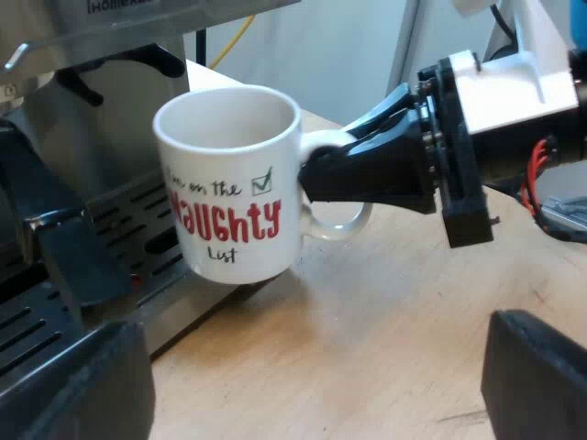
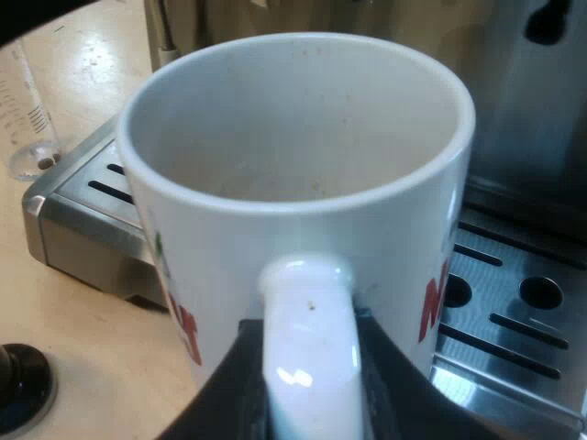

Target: Remove mug from coffee machine

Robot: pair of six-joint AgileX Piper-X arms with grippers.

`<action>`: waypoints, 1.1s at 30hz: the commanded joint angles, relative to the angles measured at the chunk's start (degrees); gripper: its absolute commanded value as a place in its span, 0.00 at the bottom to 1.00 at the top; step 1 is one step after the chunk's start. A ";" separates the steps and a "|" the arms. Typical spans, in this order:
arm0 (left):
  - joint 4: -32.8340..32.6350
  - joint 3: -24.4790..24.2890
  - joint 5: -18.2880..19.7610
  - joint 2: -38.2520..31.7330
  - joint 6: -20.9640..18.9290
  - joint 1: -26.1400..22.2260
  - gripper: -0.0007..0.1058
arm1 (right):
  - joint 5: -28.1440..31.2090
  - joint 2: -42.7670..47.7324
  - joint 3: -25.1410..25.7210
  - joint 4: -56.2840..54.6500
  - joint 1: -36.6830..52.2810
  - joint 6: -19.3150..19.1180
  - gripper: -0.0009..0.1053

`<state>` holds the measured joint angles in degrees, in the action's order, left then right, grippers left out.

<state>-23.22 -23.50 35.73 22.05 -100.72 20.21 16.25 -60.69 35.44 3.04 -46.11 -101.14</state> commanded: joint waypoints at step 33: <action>0.44 -0.51 -13.58 0.04 2.16 18.08 0.82 | 21.76 25.72 -10.97 -10.11 0.45 4.09 0.01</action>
<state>-23.35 -23.50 23.44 22.05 -98.61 38.03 36.74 -35.83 24.04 -9.64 -45.98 -97.29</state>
